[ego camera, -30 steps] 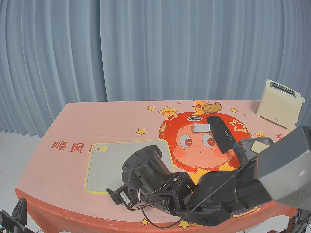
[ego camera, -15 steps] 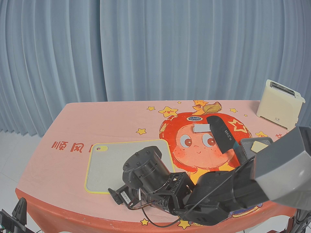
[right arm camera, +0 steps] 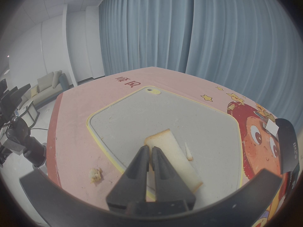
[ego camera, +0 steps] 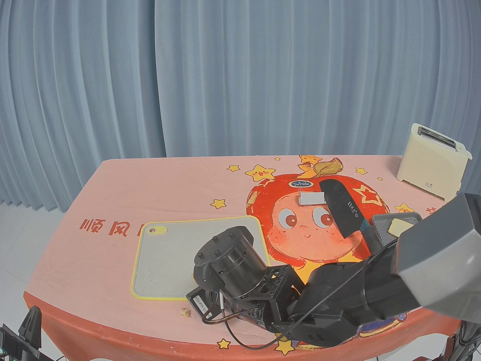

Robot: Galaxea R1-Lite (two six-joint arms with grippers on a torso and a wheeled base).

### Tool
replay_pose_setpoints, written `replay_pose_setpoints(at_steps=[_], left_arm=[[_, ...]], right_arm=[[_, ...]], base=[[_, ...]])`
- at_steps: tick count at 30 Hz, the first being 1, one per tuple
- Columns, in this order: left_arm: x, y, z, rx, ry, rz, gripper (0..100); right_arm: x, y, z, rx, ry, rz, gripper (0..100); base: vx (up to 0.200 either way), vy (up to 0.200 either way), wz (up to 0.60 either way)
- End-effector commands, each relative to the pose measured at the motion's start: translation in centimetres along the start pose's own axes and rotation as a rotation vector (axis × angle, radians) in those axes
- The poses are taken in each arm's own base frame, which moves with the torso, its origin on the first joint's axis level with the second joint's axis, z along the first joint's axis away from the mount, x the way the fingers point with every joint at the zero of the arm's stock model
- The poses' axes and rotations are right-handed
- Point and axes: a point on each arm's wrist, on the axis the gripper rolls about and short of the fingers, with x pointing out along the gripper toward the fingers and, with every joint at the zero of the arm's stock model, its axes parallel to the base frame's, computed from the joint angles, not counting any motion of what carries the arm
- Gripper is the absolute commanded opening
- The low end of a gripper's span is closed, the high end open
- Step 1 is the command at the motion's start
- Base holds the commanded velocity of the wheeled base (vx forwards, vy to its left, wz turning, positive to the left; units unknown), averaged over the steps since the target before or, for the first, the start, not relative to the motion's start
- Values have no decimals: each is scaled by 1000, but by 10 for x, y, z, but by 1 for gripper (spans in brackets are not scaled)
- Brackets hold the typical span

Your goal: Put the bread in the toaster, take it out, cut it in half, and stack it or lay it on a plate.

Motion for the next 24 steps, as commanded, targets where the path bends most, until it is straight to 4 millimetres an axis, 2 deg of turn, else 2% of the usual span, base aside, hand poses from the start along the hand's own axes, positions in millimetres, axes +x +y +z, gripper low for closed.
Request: replay_pose_setpoints(at_steps=[1,7,9,13,14,15,18,22,24], left_arm=[[1,0,-5,0,19,0,0],[1,0,-5,2,19,0,0],[1,0,-5,2,19,0,0],[1,0,-5,0,19,0,0],[1,0,-5,0,19,0,0],[1,0,-5,0,18,0,0],[1,0,-5,0,18,0,0],[1,0,-5,-3,19,2,0],[1,0,-5,-1,19,3,0]], right_arm=[[-9,-5,13,18,-46,-4,0],[-32,-15,34,44,-115,-6,0],[-53,-27,48,66,-172,-20,0],[-88,-43,60,100,-242,-30,0],[-90,-44,61,101,-243,-32,0],[-107,-52,61,115,-265,-38,0],[-127,-62,53,127,-281,-49,0],[-153,-71,31,129,-266,-56,0],[-164,-77,23,134,-267,-64,0]], base=[[0,0,0],[0,0,0],[0,0,0],[0,0,0],[0,0,0],[0,0,0],[0,0,0],[0,0,0],[0,-200,0]])
